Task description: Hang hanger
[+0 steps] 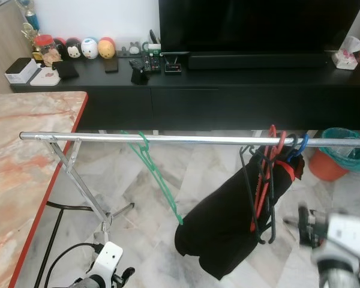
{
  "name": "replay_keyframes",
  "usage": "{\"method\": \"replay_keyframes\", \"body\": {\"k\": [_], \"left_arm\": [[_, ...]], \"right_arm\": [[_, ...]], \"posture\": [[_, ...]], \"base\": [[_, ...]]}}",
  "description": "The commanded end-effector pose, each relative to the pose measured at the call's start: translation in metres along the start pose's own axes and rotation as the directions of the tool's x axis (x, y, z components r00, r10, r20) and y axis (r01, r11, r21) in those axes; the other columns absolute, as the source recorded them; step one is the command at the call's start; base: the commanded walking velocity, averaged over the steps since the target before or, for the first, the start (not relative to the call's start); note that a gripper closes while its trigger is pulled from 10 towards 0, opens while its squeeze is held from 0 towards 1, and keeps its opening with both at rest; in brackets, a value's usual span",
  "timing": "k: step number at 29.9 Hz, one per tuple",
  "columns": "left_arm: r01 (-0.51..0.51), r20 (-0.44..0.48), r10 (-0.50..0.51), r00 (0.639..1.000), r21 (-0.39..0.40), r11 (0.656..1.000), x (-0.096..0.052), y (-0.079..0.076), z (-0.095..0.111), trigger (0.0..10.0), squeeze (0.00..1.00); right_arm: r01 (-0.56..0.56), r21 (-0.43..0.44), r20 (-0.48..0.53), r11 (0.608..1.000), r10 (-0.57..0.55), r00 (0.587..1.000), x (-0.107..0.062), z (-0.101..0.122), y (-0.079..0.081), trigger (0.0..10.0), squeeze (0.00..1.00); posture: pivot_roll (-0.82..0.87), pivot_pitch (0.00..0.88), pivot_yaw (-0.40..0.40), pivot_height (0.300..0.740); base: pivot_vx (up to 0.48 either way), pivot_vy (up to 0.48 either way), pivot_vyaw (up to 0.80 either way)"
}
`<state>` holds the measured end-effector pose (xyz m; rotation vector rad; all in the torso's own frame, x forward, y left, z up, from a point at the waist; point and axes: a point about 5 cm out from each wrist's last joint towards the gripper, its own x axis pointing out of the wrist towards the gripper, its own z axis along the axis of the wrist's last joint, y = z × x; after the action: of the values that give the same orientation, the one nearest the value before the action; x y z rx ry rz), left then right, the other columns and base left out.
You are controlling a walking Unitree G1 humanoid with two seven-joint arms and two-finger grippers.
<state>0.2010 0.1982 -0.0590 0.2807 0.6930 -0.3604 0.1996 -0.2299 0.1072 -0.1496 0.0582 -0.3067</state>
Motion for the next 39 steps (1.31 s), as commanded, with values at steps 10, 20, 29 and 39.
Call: {"method": "replay_keyframes", "body": {"k": [10, 20, 29, 39], "left_arm": [[-0.018, -0.05, 0.017, 0.999, -0.003, 1.0, -0.005, 0.001, -0.013, 10.0, 0.0], [-0.019, -0.04, 0.019, 0.999, 0.003, 1.0, -0.003, 0.002, -0.01, 10.0, 0.0], [-0.021, -0.024, 0.021, 0.999, 0.008, 1.0, -0.003, 0.0, -0.008, 10.0, 0.0], [-0.018, -0.003, 0.018, 1.0, 0.009, 1.0, -0.002, -0.001, -0.004, 10.0, 0.0]], "right_arm": [[-0.299, 0.044, -0.102, 0.953, 0.302, 0.948, 0.028, -0.004, 0.056, 10.0, 0.0], [-0.224, 0.061, -0.148, 0.973, 0.231, 0.962, 0.039, -0.008, 0.048, 10.0, 0.0], [-0.201, 0.058, -0.168, 0.978, 0.208, 0.964, 0.051, -0.011, 0.043, 10.0, 0.0], [-0.14, 0.07, -0.239, 0.988, 0.152, 0.959, 0.062, -0.023, 0.032, 10.0, 0.0]], "posture": [[-0.04, 0.051, 0.018, 0.74], [-0.04, 0.054, 0.021, 0.74], [-0.03, 0.052, 0.015, 0.74], [-0.03, 0.045, 0.012, 0.74]], "base": [[0.0, 0.0, 0.0], [0.0, 0.0, 0.0], [0.0, 0.0, 0.0], [0.0, 0.0, 0.0]]}}
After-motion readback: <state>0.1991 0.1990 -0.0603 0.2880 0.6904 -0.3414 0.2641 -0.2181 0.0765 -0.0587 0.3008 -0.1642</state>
